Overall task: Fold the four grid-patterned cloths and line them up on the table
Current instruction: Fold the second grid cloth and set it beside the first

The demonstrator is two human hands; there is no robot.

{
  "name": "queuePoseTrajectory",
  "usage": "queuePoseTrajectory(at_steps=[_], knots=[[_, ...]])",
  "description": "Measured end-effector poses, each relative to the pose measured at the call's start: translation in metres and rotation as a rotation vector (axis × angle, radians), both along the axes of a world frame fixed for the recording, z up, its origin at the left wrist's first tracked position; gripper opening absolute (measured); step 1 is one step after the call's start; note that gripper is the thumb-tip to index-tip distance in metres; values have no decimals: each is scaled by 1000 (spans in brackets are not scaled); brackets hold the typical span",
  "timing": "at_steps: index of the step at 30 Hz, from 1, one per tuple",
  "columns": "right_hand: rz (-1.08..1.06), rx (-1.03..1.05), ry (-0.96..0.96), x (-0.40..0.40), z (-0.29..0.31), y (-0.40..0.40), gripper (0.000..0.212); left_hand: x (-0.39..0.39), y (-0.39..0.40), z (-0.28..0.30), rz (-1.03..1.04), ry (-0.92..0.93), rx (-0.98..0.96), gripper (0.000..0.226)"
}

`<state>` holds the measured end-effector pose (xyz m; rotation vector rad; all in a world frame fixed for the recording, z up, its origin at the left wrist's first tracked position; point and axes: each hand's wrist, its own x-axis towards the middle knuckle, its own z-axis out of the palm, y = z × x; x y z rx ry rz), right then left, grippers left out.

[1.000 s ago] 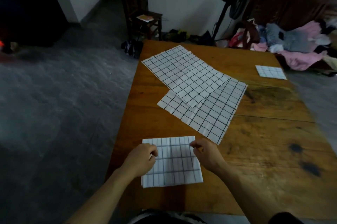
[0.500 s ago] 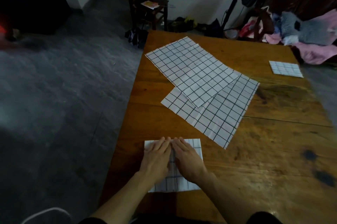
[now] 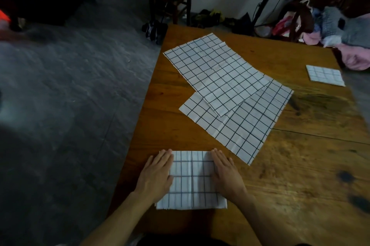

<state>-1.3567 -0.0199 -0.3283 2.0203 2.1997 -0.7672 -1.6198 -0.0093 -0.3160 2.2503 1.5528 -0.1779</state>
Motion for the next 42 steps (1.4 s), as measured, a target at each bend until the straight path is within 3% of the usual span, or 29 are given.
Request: queuePoseTrajectory(at_steps=[4,8,12,18,26,35,42], knots=[[-2,-27,-15,4,1,1,72,-6,1,3,24,10,-2,69],[-91,103,13,-15,12,7,63,11,8,12,70,-20,51,60],[63,150,89,-40,19,8,56,25,11,16,23,-52,111,39],[152,93,61,-39,18,17,53,11,10,13,29,-25,81,42],[-43,193,-1,2,17,30,23,-1,27,19,55,26,78,38],[-55,41,-117,5,19,50,51,34,52,22,80,187,50,59],[-80,16,-69,5,26,65,14,36,59,19,30,136,56,61]])
